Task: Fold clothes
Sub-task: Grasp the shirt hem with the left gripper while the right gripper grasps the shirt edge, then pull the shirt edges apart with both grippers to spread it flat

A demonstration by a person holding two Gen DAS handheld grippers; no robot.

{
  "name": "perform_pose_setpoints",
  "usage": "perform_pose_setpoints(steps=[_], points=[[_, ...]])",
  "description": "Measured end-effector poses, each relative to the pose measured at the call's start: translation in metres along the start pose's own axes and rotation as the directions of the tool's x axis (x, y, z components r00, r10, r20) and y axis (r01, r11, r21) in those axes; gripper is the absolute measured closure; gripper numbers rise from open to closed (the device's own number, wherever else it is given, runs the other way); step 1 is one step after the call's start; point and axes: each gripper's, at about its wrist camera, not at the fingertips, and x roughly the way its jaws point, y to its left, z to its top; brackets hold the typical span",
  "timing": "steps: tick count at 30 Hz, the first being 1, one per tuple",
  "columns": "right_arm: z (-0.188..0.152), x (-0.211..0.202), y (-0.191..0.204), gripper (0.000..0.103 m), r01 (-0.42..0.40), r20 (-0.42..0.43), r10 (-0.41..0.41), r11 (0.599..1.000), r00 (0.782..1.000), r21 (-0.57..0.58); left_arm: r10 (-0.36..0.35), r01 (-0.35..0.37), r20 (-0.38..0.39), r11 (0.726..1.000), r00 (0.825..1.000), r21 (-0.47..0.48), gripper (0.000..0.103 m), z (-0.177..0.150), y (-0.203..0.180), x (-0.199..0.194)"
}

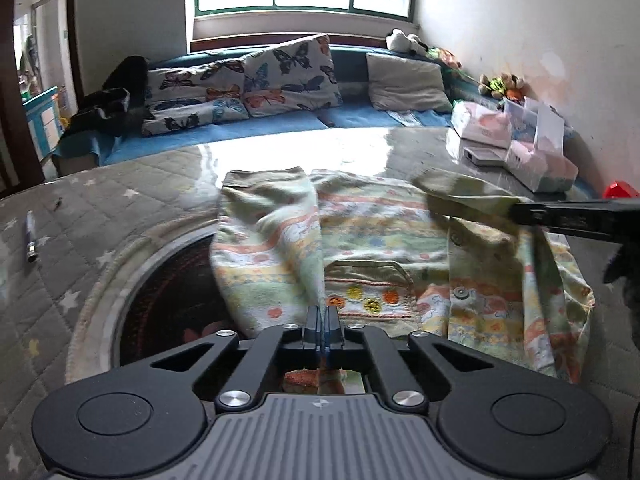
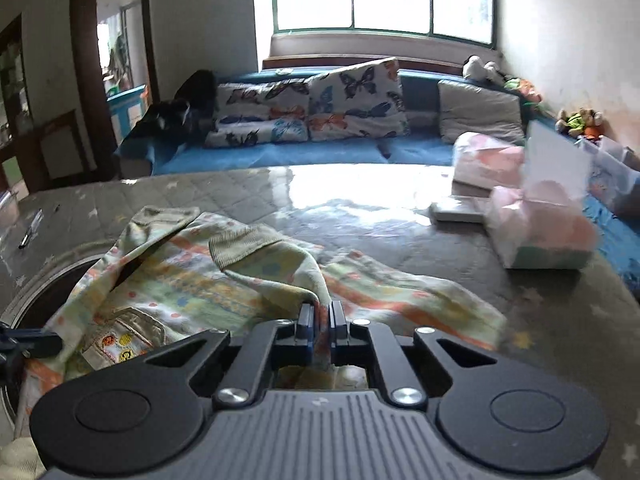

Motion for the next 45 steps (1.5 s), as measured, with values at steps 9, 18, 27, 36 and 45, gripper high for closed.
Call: perform_pose_setpoints(steps=[9, 18, 27, 36, 45], points=[[-0.017, -0.064, -0.037, 0.097, 0.044, 0.073, -0.049, 0.996, 0.996, 0.079, 0.052, -0.049, 0.024, 0.994, 0.998, -0.100, 0.102, -0.028, 0.031, -0.050], [-0.057, -0.110, -0.077, 0.097, 0.094, 0.063, -0.106, 0.979, 0.992, 0.179, 0.042, -0.043, -0.008, 0.987, 0.999, -0.154, 0.102, -0.079, 0.030, -0.094], [-0.120, -0.122, -0.118, 0.076, 0.205, -0.065, -0.195, 0.940, 0.979, 0.272, 0.013, -0.023, -0.066, 0.988, 0.998, -0.154, 0.102, -0.112, 0.016, -0.110], [-0.131, -0.118, -0.109, 0.045, 0.293, -0.081, -0.283, 0.940, 0.956, 0.175, 0.005, -0.012, -0.055, 0.992, 0.998, -0.123, 0.099, -0.107, 0.011, -0.110], [-0.120, -0.092, -0.093, 0.029, 0.401, -0.067, -0.399, 0.916, 0.914, 0.011, 0.020, -0.025, -0.040, 0.993, 0.999, -0.111, 0.086, -0.104, 0.011, -0.113]])
